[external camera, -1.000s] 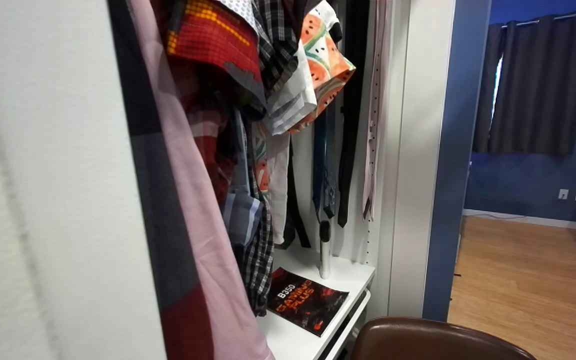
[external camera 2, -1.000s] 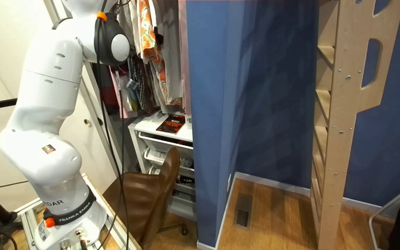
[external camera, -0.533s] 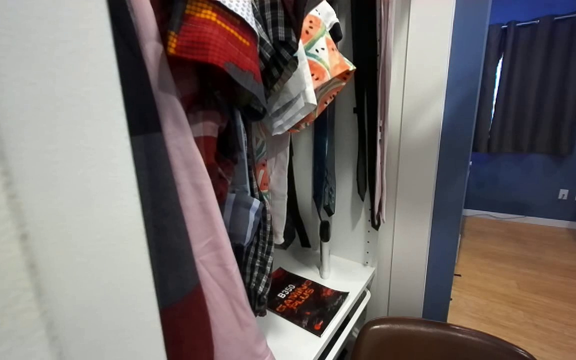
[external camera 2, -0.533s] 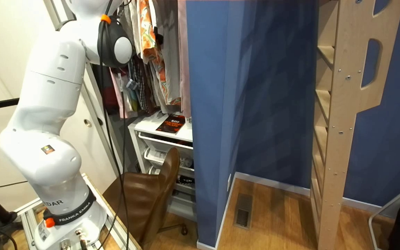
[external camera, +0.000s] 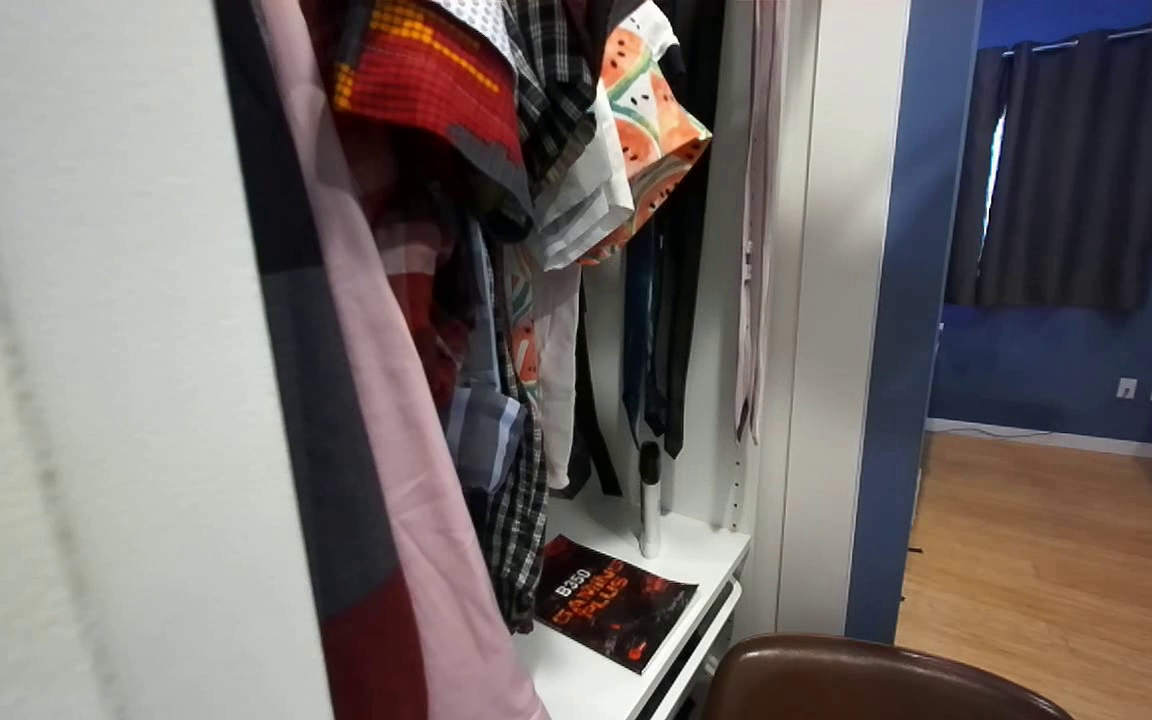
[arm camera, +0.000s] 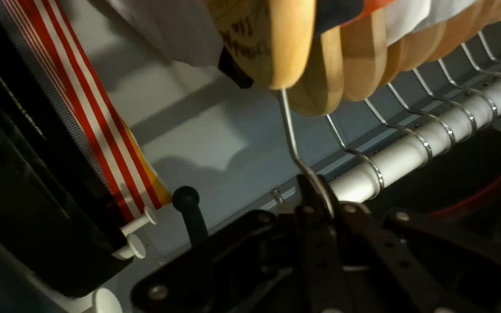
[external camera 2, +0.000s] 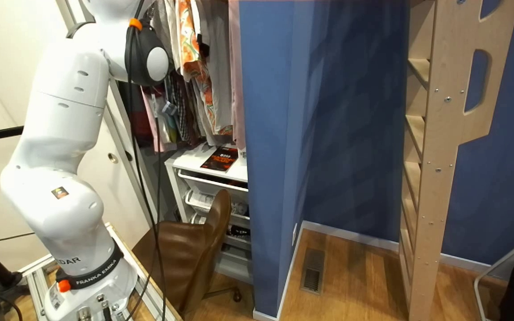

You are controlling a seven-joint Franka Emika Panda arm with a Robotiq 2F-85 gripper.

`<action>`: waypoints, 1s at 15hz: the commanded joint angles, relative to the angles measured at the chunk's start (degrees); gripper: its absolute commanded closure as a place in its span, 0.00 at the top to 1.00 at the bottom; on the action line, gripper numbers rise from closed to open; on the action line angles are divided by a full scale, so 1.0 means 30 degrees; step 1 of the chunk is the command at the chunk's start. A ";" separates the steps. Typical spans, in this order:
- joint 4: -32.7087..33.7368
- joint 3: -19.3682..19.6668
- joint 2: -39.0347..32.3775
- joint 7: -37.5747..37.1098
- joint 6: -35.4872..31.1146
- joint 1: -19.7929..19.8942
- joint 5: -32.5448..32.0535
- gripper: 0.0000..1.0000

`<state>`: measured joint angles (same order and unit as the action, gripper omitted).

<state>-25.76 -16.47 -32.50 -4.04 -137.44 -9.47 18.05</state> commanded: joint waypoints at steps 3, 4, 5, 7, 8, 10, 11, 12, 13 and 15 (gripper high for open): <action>-0.0495 -0.0070 0.1544 -0.4337 0.3887 0.0972 0.1303 0.02; -0.0454 -0.0119 0.1688 -0.4997 0.4518 0.1153 0.1580 0.02; -0.0496 -0.0055 0.1922 -0.5696 0.5327 0.1359 0.1767 0.02; -0.0404 -0.0121 0.2146 -0.6966 0.6545 0.1784 0.2397 0.01; -0.0408 -0.0165 0.2204 -0.7539 0.7248 0.1999 0.2756 0.01; -0.0358 -0.0119 0.2271 -0.8343 0.8093 0.2320 0.3188 0.02; -0.0306 -0.0160 0.2297 -0.8614 0.8506 0.2523 0.3470 0.02; -0.0237 -0.0176 0.2331 -0.8746 0.8859 0.2711 0.3698 0.02; -0.0182 -0.0236 0.2392 -0.8818 0.9250 0.2885 0.3994 0.02; -0.0097 -0.0460 0.2531 -0.8787 1.0199 0.3204 0.4731 0.02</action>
<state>-25.79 -16.64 -27.05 -28.06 -110.75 -2.29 28.25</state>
